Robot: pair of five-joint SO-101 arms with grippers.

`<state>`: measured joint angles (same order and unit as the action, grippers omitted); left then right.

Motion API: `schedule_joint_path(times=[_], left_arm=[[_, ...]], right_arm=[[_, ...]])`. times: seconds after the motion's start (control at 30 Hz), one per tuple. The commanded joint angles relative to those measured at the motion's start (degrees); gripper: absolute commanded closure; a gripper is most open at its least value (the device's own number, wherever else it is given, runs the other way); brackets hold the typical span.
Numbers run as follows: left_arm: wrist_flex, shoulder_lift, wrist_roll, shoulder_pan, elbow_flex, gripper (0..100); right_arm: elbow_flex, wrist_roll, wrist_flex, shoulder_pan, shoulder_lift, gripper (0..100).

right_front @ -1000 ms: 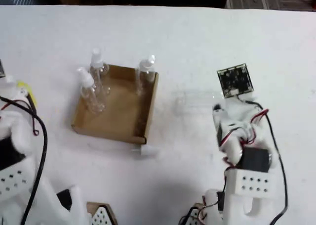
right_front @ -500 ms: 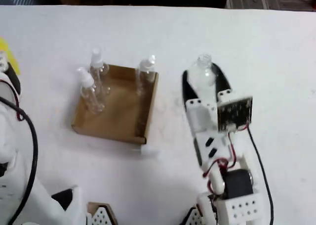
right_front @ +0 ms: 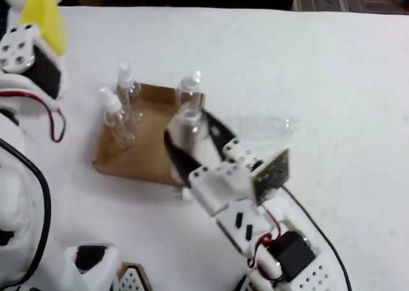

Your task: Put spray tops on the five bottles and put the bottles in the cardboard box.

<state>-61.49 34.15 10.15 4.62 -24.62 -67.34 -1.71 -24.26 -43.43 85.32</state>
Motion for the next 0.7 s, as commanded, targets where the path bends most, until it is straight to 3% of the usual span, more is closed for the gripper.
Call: schedule_joint_path(times=[0.0,0.17,0.37,0.47,0.67], left_arm=[[5.80,-0.13,0.62,-5.76,-3.25,98],[5.89,-0.22,0.62,-14.81,-2.90,98],[5.89,0.48,2.99,-19.21,0.79,98],[6.68,3.82,6.51,-19.30,7.21,98],[14.95,15.52,6.33,-19.91,26.90,98]], right_arm=[[-1.58,-0.79,1.63,-4.09,0.66,98.3],[-6.42,-0.88,1.63,-6.99,1.27,98.3],[-13.10,-0.88,1.19,-6.73,12.18,98.3],[-17.32,-0.88,1.19,-6.64,18.68,98.3],[-17.85,-0.79,1.63,-6.64,16.66,98.3]])
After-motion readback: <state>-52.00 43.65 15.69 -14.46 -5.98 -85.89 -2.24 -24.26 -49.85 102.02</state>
